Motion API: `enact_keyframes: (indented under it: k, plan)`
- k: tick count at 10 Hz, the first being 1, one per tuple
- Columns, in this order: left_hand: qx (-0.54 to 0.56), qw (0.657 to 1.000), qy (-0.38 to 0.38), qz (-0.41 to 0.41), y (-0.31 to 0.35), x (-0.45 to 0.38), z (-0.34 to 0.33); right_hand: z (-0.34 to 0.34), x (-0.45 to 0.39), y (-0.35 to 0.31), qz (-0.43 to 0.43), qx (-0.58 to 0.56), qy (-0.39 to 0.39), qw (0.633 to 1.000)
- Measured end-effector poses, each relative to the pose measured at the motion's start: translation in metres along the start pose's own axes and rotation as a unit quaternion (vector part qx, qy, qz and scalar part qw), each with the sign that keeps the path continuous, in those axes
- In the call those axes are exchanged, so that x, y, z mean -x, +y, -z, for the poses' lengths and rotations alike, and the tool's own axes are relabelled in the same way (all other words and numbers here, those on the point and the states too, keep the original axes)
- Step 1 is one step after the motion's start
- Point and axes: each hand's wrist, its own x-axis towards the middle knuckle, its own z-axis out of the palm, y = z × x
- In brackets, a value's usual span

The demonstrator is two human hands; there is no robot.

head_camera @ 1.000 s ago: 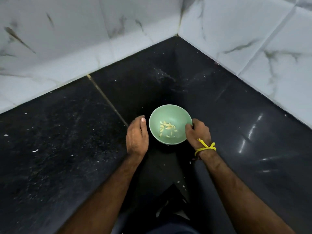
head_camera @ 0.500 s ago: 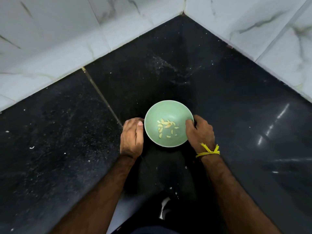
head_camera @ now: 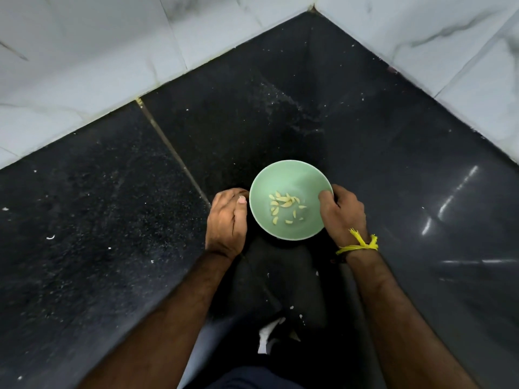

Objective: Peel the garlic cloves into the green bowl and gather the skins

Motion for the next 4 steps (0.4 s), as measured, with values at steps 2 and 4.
enact_keyframes:
  k: [2,4]
  plan:
    - [0.008,0.999,-0.020,0.043,0.012,0.000,0.007,0.005,0.005,-0.013,-0.013,0.039,-0.011,0.999]
    - [0.000,0.998,-0.023,0.062,0.023,-0.010,0.020,0.016,0.012,-0.036,0.005,0.170,0.020,0.985]
